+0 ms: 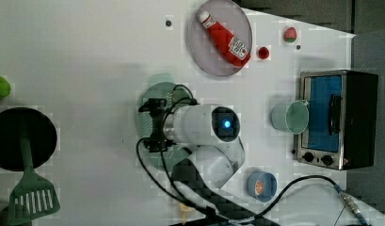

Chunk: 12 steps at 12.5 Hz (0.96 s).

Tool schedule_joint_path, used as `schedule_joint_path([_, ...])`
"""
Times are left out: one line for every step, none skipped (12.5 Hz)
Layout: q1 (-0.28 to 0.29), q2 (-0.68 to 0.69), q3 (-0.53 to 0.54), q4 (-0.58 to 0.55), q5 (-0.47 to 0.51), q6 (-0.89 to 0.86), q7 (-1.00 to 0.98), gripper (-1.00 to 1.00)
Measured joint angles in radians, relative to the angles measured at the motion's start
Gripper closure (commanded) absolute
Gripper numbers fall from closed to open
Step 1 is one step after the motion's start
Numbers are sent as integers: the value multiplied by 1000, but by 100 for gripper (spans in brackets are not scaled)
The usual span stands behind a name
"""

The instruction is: Drag strainer right to left.

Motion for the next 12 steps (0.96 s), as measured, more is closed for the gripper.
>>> schedule_joint_path([8,1,12,10,6,-11,3,-100])
schedule_joint_path([16,5,21,23,9,-12,5,-100])
schedule_joint_path([24,6,21,26,-2,-19,5,-100])
schedule_joint_path([31,5,19,29,-29,-34,6,-100])
schedule_joint_path([41,5,10,29,-27,-34,13,-100])
schedule_joint_path([52,13,0,41,-22,-36,25,-100])
schedule_joint_path([63,18,-7,49,-14,-41,26,-100])
schedule_joint_path([69,11,-11,42,-12,-39,27,-100])
schedule_joint_path([70,7,-10,49,-19,-44,27,-100])
schedule_joint_path([70,6,-11,62,-13,-72,27,-100])
schedule_joint_path([70,0,-13,68,7,-105,24,-100])
schedule_joint_path([71,-29,-19,61,4,-196,17,-100])
